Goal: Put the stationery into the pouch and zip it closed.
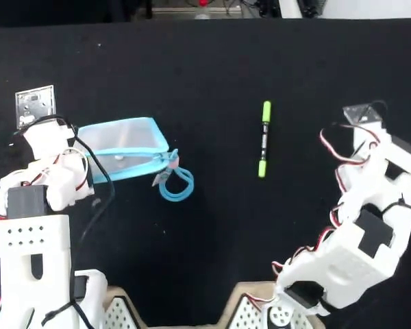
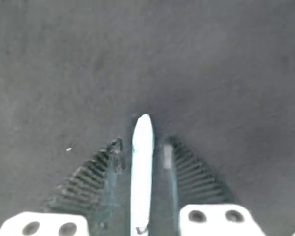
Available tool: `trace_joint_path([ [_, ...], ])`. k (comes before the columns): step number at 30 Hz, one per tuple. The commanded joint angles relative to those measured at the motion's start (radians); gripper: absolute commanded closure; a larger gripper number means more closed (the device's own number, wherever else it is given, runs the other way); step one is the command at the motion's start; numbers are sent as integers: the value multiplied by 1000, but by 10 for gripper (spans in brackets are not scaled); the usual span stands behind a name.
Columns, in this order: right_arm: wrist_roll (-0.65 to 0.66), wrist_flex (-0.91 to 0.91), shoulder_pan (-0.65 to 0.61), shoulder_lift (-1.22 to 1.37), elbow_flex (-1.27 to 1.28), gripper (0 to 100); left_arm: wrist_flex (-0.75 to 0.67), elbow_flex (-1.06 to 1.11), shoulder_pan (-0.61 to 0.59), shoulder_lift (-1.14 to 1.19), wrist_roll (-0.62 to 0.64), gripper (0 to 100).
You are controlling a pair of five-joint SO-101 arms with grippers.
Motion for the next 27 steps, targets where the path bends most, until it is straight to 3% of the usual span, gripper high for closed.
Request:
trace_joint_path([
  [1, 11, 3, 17, -58, 22, 872, -8, 24, -4, 34, -3, 970],
  [11, 14, -114, 44, -12, 28, 884, -6, 25, -4, 34, -3, 970],
  [21, 86, -109, 78, 67, 30, 888, -6, 25, -4, 34, -3, 970],
  [24, 81, -109, 78, 67, 30, 986, -6, 25, -4, 34, -3, 970],
  [27, 86, -66, 77, 54, 27, 990, -6, 25, -4, 34, -3, 970],
])
